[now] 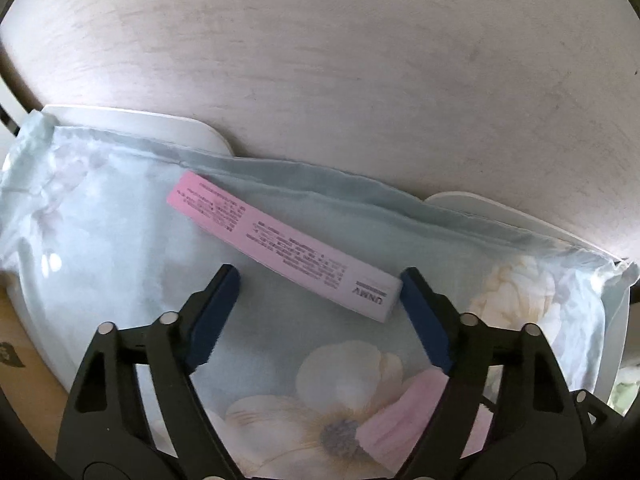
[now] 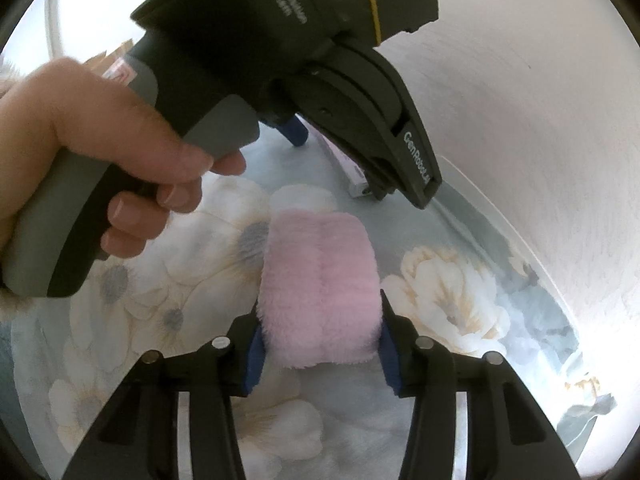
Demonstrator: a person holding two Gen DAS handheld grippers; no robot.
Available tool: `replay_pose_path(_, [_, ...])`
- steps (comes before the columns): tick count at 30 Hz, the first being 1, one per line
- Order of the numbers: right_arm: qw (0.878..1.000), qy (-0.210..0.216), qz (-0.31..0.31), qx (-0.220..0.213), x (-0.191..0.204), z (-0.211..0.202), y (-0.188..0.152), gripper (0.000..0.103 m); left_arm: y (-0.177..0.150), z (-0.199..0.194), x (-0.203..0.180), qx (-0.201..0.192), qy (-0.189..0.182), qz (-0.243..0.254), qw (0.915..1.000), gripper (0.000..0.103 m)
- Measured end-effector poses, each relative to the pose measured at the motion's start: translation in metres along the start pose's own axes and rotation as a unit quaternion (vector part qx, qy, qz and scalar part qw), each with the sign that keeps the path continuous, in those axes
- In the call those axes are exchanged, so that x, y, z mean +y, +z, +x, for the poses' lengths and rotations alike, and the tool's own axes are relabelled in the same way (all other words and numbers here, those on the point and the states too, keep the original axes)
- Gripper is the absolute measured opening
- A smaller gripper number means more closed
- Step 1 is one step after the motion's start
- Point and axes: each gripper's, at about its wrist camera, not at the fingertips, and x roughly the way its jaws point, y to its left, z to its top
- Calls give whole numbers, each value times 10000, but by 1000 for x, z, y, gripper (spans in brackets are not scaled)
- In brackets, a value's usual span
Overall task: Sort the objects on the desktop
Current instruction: 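Grasp the end of the pink UNMV box with the left tool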
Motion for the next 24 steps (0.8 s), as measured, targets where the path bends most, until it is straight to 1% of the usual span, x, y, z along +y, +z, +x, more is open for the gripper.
replay_pose_path(2, [10000,-40,-62,-12,5,-3,1,44,-1,-3,3,-20,26,-66,10000,68])
replay_pose_path(4, [9999,-73,-87,-47,8,-6,3,44,-1,-6,6,-41,9,-144,9999,48])
replay_pose_path(5, [9999,-63,-74,-67,9,-9,4,43,-1,-8,10,-29,-39,-226,9997,44])
replay_pose_path(8, [9999,-47,-37,-137,12,-15,7,43,-3,-11,21,26,-264,-447,9986,41])
replay_pose_path(14, [9998,16,36,-174,21,-26,14,43,-11,-18,37,78,-539,-741,9958,34])
replay_pose_path(16, [9998,22,34,-177,24,-28,15,43,-12,-22,39,46,-526,-788,9955,33])
replay_pose_path(20, [9998,69,77,-163,32,-34,16,43,-12,-29,44,45,-696,-895,9935,33])
replay_pose_path(24, [9994,99,223,-239,34,-44,19,43,-14,-40,43,-45,-702,-857,9938,32])
